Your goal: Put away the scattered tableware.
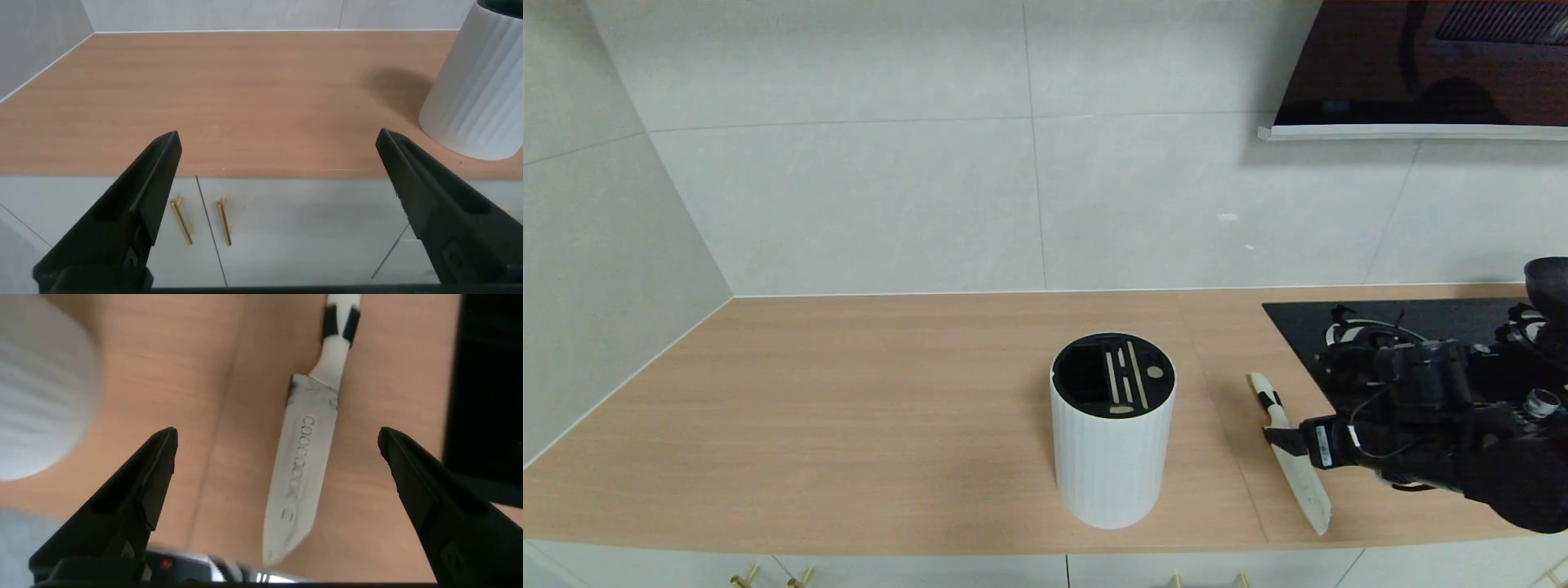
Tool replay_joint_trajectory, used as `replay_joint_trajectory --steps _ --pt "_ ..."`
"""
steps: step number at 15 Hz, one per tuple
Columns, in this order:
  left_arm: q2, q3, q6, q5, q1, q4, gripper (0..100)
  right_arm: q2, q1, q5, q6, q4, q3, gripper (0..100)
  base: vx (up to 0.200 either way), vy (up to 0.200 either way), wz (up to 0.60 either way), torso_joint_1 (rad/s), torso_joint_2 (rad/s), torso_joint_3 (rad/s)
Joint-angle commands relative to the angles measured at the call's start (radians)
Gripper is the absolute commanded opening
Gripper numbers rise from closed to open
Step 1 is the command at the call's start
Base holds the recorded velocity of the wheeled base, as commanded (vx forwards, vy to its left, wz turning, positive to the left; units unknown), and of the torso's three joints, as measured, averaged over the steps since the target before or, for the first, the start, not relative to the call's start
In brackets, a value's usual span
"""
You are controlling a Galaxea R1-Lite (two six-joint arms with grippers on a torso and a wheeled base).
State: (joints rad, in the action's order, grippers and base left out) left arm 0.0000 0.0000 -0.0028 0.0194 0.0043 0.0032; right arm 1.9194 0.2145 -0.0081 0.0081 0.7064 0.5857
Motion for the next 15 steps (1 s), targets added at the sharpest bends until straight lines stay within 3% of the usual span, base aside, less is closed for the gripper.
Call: replay_joint_trajectory --steps 1,4,15 --pt "0.000 0.000 0.000 0.001 0.000 0.000 100 0.171 -0.001 -0.033 0.000 0.093 0.008 100 0.000 0.000 0.00 0.000 0.00 0.000" --pt "0.000 0.000 0.000 0.001 0.000 0.000 100 0.274 -0.007 -0.082 0.003 0.186 0.049 100 0.000 0.000 0.00 0.000 0.00 0.000" --pt "0.000 0.000 0.000 0.001 0.000 0.000 100 0.375 -0.021 -0.145 0.053 0.232 0.149 100 0.000 0.000 0.00 0.000 0.00 0.000"
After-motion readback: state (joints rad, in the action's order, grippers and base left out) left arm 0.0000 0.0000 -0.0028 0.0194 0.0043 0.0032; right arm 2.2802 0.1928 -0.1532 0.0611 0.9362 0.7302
